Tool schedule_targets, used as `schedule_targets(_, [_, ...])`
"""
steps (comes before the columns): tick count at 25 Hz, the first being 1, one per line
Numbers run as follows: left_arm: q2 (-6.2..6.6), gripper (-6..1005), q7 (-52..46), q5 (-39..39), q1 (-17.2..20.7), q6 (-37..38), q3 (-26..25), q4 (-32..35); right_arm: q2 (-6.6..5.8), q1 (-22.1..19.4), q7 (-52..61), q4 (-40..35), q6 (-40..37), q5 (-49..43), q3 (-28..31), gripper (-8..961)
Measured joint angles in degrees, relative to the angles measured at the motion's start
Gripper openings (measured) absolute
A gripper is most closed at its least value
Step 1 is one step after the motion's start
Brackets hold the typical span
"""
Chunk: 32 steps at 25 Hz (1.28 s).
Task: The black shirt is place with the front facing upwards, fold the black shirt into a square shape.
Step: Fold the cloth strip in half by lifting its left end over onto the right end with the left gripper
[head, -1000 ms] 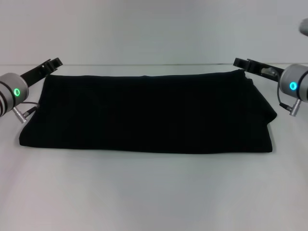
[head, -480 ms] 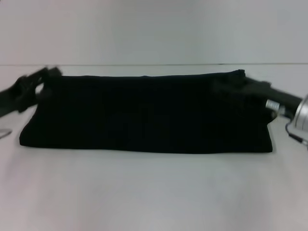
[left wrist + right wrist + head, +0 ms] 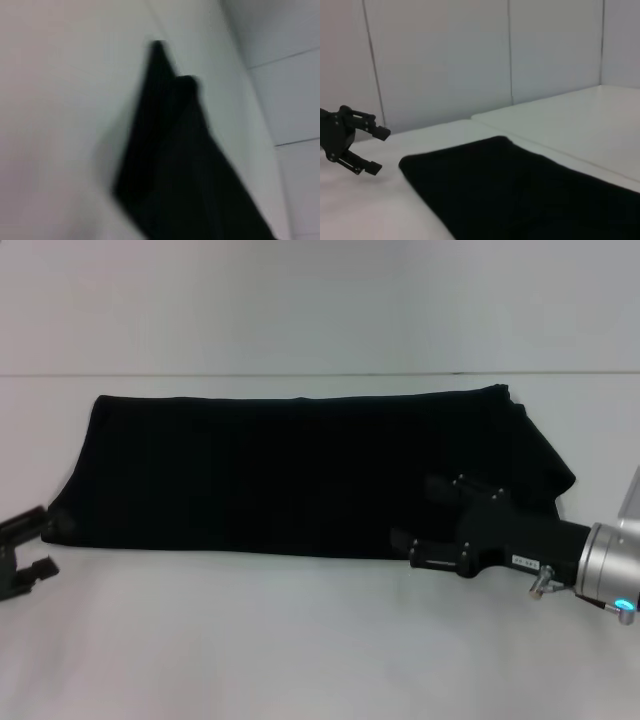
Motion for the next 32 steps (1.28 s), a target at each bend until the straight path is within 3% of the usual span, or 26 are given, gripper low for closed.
schedule_targets(16, [0.45, 876, -1.85, 1.66, -4.82, -12.5, 0.85, -4.2, 0.12, -0.04, -0.14, 1.31, -0.11, 0.04, -0.5, 951])
schedule_targets(32, [0.51, 875, -2.56, 2.3, -6.24, -16.53, 1.86, -5.63, 0.12, -0.27, -0.01, 1.92, -0.54, 0.03, -0.79, 952])
